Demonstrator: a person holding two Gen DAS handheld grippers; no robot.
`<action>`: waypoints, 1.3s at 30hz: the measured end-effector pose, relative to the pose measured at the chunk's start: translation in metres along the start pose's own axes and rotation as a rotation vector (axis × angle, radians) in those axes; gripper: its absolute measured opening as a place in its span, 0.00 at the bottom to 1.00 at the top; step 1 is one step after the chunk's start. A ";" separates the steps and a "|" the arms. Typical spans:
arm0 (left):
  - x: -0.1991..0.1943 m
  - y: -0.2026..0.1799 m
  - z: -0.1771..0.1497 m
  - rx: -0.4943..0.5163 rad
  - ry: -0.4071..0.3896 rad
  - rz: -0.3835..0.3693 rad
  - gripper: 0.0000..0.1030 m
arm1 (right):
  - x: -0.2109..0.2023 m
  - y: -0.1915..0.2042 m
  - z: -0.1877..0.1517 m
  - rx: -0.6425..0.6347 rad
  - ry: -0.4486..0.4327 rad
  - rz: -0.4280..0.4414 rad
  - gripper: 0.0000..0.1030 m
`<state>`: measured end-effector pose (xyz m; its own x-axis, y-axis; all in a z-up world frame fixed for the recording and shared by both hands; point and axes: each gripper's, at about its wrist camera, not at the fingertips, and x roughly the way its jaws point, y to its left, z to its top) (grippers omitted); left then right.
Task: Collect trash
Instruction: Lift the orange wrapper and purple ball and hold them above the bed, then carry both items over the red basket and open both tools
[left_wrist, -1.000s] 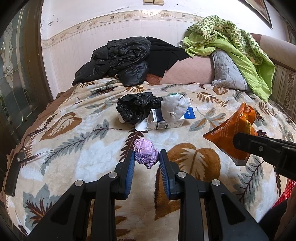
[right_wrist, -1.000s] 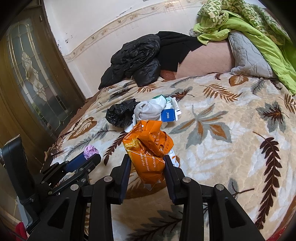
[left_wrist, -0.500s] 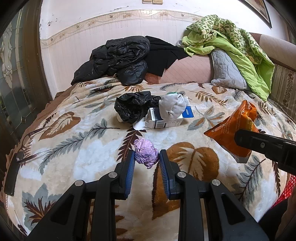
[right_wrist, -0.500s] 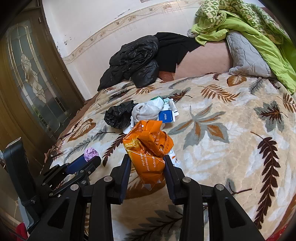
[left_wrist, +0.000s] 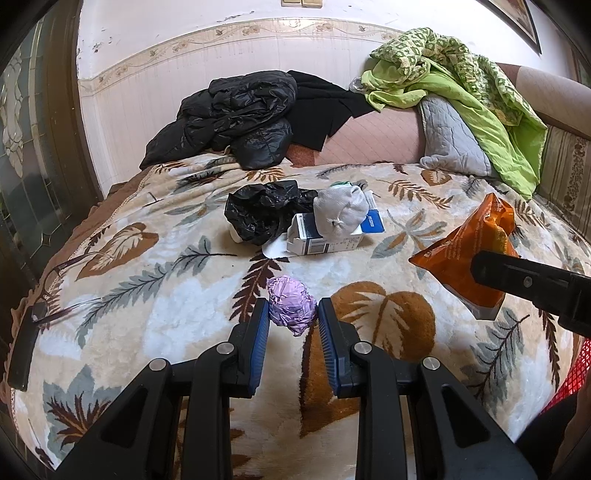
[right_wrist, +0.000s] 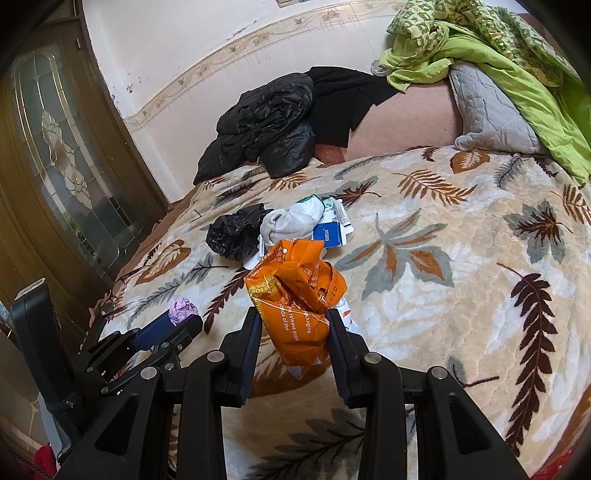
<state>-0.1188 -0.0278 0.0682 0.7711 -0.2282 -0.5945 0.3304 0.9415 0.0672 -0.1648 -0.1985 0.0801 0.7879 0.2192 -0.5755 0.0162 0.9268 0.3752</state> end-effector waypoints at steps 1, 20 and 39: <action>0.000 -0.001 0.000 0.002 0.000 -0.001 0.25 | -0.001 0.000 0.000 0.001 -0.001 -0.001 0.37; -0.021 -0.035 0.005 0.034 -0.016 -0.268 0.25 | -0.069 -0.048 -0.011 0.161 -0.071 -0.008 0.37; -0.088 -0.257 0.002 0.321 0.105 -0.793 0.25 | -0.283 -0.205 -0.099 0.444 -0.219 -0.365 0.37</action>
<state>-0.2702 -0.2499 0.1053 0.1987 -0.7493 -0.6317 0.9000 0.3946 -0.1850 -0.4524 -0.4202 0.0938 0.7907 -0.1993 -0.5789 0.5264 0.7041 0.4765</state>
